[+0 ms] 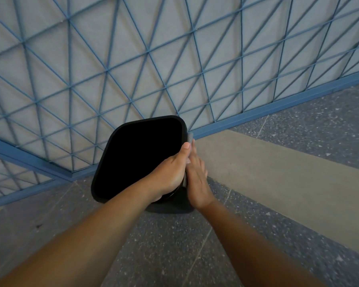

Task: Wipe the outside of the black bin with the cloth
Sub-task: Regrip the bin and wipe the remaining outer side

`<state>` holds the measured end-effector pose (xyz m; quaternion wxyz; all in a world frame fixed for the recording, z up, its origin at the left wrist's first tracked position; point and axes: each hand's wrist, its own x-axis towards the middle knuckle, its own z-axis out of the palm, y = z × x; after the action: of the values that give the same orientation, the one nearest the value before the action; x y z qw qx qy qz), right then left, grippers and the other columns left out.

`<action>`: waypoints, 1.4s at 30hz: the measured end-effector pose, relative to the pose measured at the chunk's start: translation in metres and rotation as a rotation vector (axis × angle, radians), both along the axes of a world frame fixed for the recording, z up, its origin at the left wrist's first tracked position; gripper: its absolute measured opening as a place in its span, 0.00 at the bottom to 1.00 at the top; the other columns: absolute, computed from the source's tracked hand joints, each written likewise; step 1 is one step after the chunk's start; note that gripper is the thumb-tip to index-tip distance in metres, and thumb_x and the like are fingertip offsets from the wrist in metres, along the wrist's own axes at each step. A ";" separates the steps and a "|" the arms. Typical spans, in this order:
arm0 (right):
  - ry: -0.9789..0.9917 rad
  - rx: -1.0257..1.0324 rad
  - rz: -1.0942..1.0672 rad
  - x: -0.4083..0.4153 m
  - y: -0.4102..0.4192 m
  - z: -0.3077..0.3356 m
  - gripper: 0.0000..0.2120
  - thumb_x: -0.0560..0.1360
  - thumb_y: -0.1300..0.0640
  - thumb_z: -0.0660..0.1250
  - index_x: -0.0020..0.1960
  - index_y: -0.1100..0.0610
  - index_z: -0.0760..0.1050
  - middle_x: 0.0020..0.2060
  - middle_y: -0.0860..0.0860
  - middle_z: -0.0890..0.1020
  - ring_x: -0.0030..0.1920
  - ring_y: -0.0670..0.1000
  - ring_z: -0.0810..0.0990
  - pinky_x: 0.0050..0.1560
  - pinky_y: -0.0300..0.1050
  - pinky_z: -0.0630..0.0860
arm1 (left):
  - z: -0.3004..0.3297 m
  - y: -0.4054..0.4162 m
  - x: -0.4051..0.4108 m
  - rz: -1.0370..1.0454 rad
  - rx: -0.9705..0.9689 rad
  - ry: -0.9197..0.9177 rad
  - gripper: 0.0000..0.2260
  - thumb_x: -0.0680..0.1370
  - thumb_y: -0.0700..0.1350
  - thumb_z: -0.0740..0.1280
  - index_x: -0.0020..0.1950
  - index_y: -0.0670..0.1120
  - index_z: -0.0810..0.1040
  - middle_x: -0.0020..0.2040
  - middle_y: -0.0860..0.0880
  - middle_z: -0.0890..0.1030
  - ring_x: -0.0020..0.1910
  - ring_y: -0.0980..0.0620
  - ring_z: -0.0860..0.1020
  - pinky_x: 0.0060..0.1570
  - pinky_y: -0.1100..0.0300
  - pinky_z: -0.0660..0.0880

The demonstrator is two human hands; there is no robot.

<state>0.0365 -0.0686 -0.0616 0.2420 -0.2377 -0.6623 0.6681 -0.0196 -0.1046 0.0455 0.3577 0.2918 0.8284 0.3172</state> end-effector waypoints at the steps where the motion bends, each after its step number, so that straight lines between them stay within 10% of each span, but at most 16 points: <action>1: -0.008 0.030 -0.008 -0.005 0.007 -0.001 0.30 0.77 0.32 0.38 0.78 0.34 0.41 0.86 0.41 0.43 0.85 0.42 0.39 0.86 0.51 0.39 | -0.002 0.001 -0.001 -0.003 0.004 0.011 0.26 0.84 0.61 0.47 0.77 0.51 0.66 0.74 0.53 0.71 0.70 0.64 0.64 0.68 0.65 0.59; 13: 0.080 -0.143 -0.084 -0.015 -0.004 -0.003 0.39 0.79 0.36 0.43 0.85 0.54 0.50 0.86 0.51 0.52 0.86 0.44 0.48 0.87 0.49 0.48 | -0.011 0.004 -0.017 0.005 -0.009 -0.031 0.28 0.80 0.66 0.56 0.73 0.51 0.73 0.69 0.54 0.77 0.69 0.58 0.72 0.70 0.62 0.64; 27: 0.175 -0.227 -0.078 0.002 -0.036 0.005 0.22 0.81 0.37 0.45 0.75 0.32 0.48 0.81 0.35 0.49 0.85 0.38 0.44 0.86 0.42 0.43 | -0.002 0.011 -0.009 0.099 -0.004 -0.048 0.27 0.85 0.59 0.50 0.71 0.42 0.75 0.68 0.44 0.78 0.69 0.52 0.75 0.73 0.58 0.66; 32: 0.070 -0.220 -0.086 -0.018 0.006 0.006 0.35 0.80 0.38 0.46 0.85 0.50 0.50 0.86 0.48 0.53 0.86 0.44 0.48 0.88 0.52 0.46 | -0.005 0.011 -0.009 0.081 0.023 -0.055 0.26 0.84 0.59 0.50 0.72 0.46 0.74 0.69 0.47 0.77 0.71 0.53 0.72 0.75 0.55 0.63; 37: 0.202 -0.166 -0.067 0.003 -0.036 0.001 0.29 0.80 0.35 0.44 0.79 0.38 0.46 0.84 0.39 0.49 0.85 0.37 0.44 0.86 0.42 0.43 | -0.003 0.009 -0.011 0.088 -0.016 -0.035 0.27 0.85 0.58 0.50 0.71 0.43 0.75 0.67 0.44 0.79 0.67 0.52 0.75 0.69 0.61 0.67; 42: 0.093 -0.221 -0.101 -0.015 -0.001 -0.007 0.30 0.82 0.38 0.45 0.82 0.45 0.49 0.86 0.46 0.52 0.86 0.44 0.46 0.88 0.54 0.45 | -0.001 0.013 -0.007 0.083 0.011 -0.077 0.25 0.85 0.56 0.50 0.76 0.43 0.70 0.73 0.45 0.73 0.73 0.53 0.69 0.76 0.57 0.61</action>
<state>0.0213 -0.0700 -0.0683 0.2780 -0.2647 -0.5601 0.7341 -0.0264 -0.0920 0.0446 0.3742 0.2468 0.8236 0.3474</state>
